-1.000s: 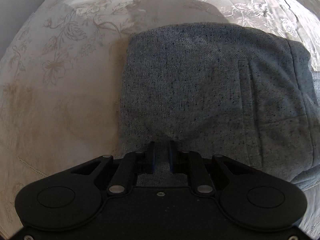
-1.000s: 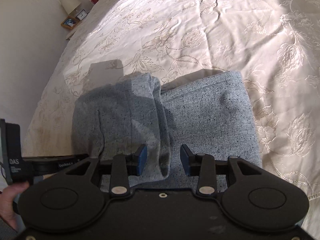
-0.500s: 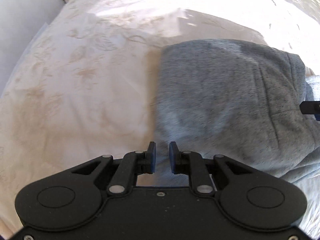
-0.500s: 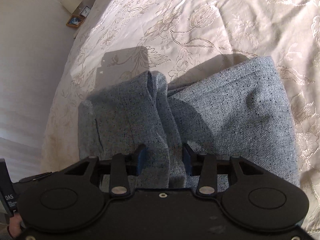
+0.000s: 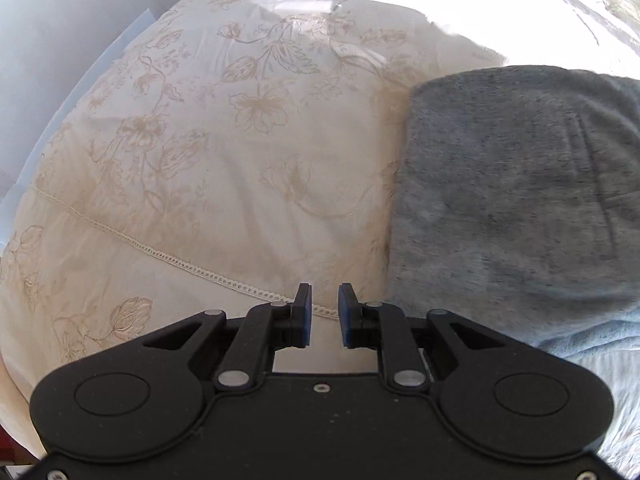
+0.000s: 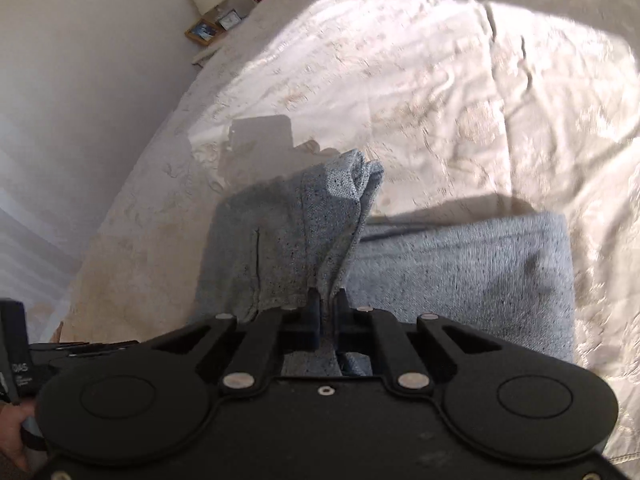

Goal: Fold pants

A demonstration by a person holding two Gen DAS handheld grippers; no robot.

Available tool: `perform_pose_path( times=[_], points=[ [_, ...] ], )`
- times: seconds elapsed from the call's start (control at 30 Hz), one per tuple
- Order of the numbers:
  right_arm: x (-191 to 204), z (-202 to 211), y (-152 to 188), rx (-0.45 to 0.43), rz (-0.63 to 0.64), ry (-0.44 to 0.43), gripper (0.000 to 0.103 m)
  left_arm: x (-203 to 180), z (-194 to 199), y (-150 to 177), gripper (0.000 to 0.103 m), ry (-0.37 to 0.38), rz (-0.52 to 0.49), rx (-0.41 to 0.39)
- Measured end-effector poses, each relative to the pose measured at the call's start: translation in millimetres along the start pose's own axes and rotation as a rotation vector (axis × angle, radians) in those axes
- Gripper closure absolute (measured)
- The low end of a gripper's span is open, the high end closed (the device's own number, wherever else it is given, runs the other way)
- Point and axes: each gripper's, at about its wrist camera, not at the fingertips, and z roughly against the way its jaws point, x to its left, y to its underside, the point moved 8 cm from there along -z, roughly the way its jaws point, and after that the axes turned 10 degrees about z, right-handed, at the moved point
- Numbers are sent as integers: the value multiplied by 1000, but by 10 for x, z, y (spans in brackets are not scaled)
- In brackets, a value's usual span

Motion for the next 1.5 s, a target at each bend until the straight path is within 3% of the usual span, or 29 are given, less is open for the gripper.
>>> perform_pose_path(
  times=[0.1, 0.23, 0.27, 0.33, 0.4, 0.47, 0.53, 0.67, 0.8, 0.97, 1.03, 1.1, 1.27, 1.33, 1.5],
  points=[
    [-129, 291, -41, -29, -1, 93, 97, -58, 49, -14, 78, 24, 0, -6],
    [-536, 196, 198, 61, -17, 202, 94, -254, 19, -31, 78, 52, -40, -8],
    [-663, 125, 305, 95, -17, 245, 87, -323, 2, -42, 78, 57, -58, -7],
    [-869, 77, 412, 157, 3, 365, 86, -468, 2, -75, 78, 76, -95, -10],
    [-895, 179, 364, 121, -2, 429, 86, -630, 24, -153, 78, 105, -125, -29],
    [-799, 313, 267, 12, -12, 393, 82, -807, 28, -242, 78, 133, -149, -43],
    [-698, 315, 176, -31, 3, 349, 74, -1013, -9, -347, 78, 154, -166, -65],
    [-652, -110, 87, 31, 51, 360, 73, -1371, -286, -449, 77, 162, -194, -34],
    [-794, -548, 262, 138, 39, 405, 71, -1550, -616, -351, 78, 142, -227, 22],
    [-848, -600, 320, 129, 34, 409, 71, -1715, -603, -179, 79, 51, -451, -88],
    [-865, -606, 316, 128, 56, 403, 70, -1703, -546, -156, 77, 43, -476, -114],
    [-880, -543, 297, 112, 75, 411, 56, -1628, -461, -176, 69, 44, -452, -126],
    [-908, -176, 321, 50, 87, 424, 55, -1323, -212, -188, 64, 62, -373, -168],
    [-921, -2, 363, 10, 87, 449, 55, -1168, -121, -188, 55, 73, -332, -185],
    [-1099, 232, 574, 20, 61, 472, 55, -895, -130, -200, 51, 154, -215, -117]
  ],
)
